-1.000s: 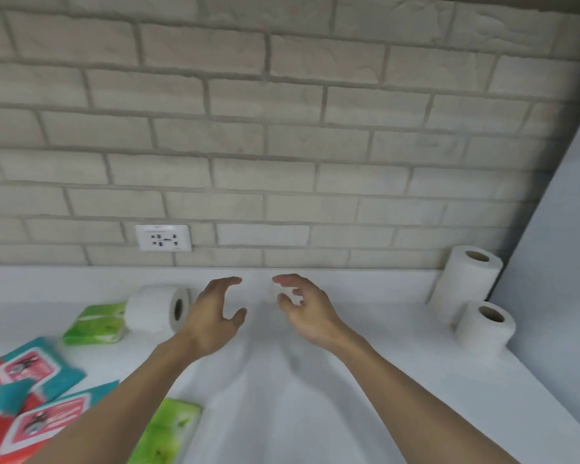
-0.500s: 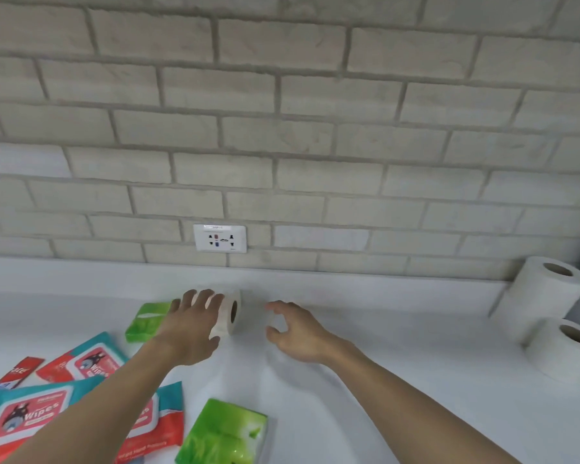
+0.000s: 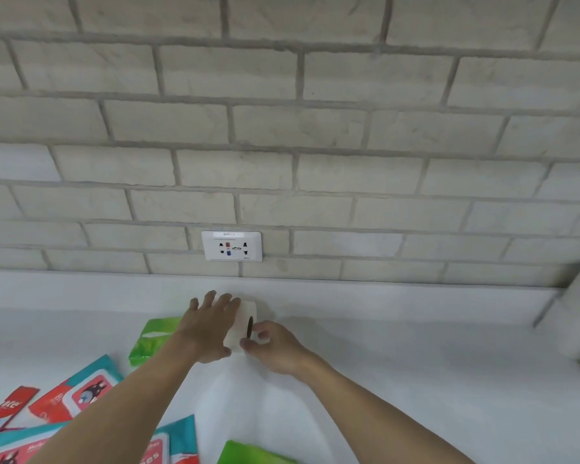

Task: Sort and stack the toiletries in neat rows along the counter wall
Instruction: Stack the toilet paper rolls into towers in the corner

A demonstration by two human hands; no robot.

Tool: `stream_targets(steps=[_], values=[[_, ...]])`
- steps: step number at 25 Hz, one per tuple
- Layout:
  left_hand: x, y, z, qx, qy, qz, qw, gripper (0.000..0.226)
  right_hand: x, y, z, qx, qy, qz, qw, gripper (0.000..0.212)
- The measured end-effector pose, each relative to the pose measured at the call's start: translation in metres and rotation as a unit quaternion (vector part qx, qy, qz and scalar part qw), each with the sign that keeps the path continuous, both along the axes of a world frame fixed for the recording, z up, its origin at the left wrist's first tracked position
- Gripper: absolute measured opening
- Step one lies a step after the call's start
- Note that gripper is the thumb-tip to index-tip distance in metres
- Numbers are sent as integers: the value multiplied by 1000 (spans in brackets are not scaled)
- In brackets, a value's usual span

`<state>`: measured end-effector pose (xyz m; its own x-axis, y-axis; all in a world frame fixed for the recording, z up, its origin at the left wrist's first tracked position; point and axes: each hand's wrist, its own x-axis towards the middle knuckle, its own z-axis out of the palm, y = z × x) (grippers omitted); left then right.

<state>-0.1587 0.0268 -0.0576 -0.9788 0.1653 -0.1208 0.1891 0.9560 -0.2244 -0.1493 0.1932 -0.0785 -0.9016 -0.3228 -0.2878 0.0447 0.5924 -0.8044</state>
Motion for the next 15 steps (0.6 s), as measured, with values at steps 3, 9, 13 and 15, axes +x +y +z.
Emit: stream_targets(steps=[3,9,13,15], values=[[-9,-5,-9,43,12,-12,999,91,-9,-17,-10,-10,-12,-30,999,56],[-11,-12,-19,96,40,-17,994,91,-17,-26,-19,-77,-17,-89,993,36],[-7,-13,-20,114,42,-21,992,96,-12,-22,-16,-86,-1,-100,991,33],[-4,-13,-19,132,42,-27,990,98,-8,-15,-10,-88,12,-98,991,28]])
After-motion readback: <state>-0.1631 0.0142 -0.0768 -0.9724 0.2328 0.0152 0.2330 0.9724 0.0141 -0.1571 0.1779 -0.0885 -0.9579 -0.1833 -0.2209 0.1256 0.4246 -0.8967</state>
